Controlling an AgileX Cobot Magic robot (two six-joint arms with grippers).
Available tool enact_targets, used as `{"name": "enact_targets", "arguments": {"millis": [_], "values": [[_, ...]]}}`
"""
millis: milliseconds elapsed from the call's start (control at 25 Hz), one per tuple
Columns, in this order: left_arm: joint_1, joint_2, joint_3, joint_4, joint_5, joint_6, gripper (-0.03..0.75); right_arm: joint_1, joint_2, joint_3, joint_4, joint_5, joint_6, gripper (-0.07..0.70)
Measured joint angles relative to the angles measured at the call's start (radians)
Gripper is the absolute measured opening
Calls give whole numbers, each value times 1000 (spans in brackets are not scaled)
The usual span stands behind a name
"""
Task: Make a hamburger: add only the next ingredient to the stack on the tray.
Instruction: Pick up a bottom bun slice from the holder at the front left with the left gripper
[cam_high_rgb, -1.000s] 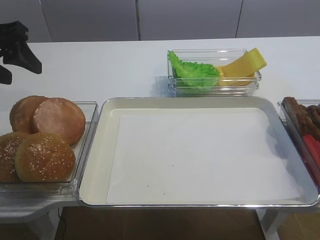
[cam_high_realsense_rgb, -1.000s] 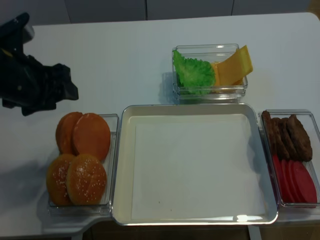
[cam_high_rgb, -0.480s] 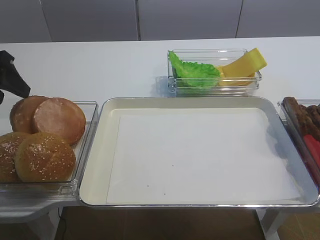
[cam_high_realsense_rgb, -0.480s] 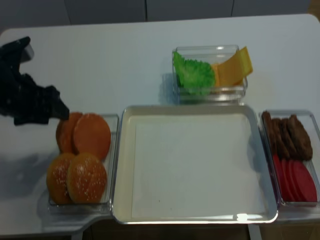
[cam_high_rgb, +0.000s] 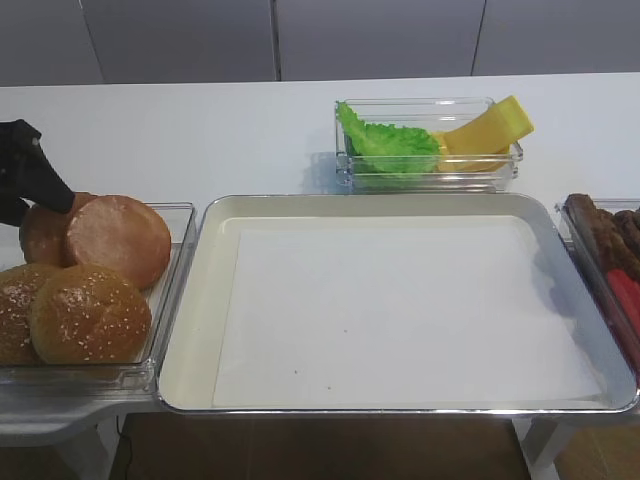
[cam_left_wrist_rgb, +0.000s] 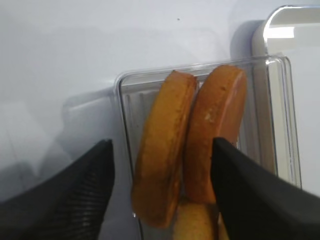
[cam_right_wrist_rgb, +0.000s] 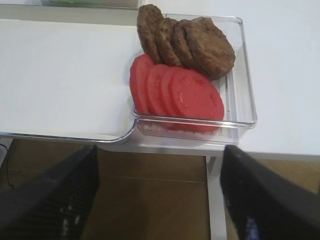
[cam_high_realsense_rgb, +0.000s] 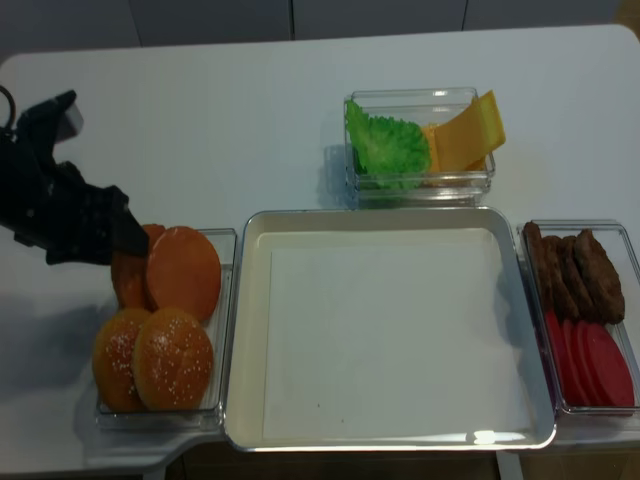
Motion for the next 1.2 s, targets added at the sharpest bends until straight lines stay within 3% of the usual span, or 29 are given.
{"name": "enact_targets", "arguments": {"millis": [520,1200], "values": [[0,5,-2,0,17,2,172,0,0,0,0,0,0,573],[0,-4,-6,-8,31,28,143,0,0,0,0,0,0,573]]}}
